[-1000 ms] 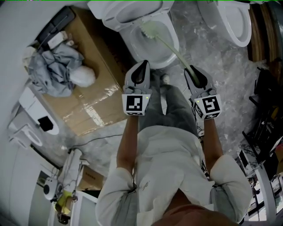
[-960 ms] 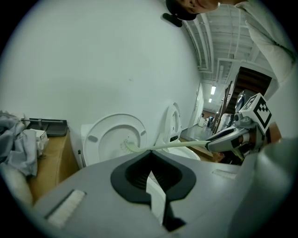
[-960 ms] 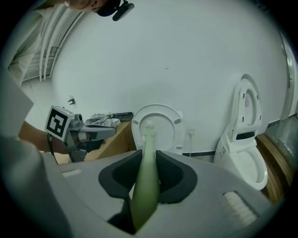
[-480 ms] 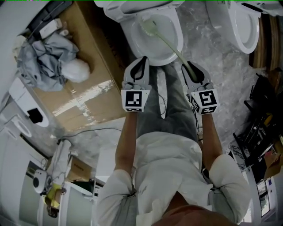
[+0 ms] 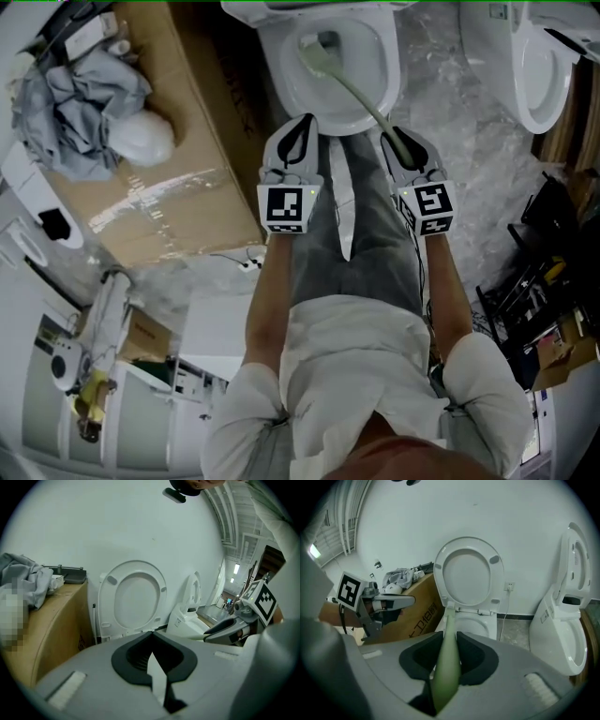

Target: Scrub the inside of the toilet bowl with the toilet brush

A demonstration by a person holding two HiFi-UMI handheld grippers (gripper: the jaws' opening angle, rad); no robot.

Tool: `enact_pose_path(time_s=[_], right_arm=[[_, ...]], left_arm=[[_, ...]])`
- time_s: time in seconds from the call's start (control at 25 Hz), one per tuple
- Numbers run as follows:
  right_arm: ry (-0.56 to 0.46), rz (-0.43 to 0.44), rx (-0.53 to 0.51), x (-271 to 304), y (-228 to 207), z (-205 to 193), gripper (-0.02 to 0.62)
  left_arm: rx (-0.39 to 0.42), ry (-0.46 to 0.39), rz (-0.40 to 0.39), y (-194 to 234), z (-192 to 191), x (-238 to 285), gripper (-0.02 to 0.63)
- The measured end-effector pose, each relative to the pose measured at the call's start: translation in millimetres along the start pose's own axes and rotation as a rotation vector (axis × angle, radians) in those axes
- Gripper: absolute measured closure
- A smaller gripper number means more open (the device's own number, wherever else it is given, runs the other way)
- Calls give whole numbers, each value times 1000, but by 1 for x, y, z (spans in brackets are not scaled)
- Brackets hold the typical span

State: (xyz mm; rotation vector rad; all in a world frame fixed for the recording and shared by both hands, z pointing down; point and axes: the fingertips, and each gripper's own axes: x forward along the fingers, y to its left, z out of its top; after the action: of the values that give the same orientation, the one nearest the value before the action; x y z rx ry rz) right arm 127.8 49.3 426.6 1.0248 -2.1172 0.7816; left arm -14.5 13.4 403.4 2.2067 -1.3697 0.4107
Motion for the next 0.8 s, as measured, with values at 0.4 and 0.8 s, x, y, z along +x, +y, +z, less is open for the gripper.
enact_pose_path(time_s=[0.4,0.8], right_arm=[[124,32,-23,50,-15,-46,500],[194,46,-44,87,-20,-80,500]], left_arm=[[-52,27,52,9,-39,21,589],[-89,56,72,12,-77,34,589]])
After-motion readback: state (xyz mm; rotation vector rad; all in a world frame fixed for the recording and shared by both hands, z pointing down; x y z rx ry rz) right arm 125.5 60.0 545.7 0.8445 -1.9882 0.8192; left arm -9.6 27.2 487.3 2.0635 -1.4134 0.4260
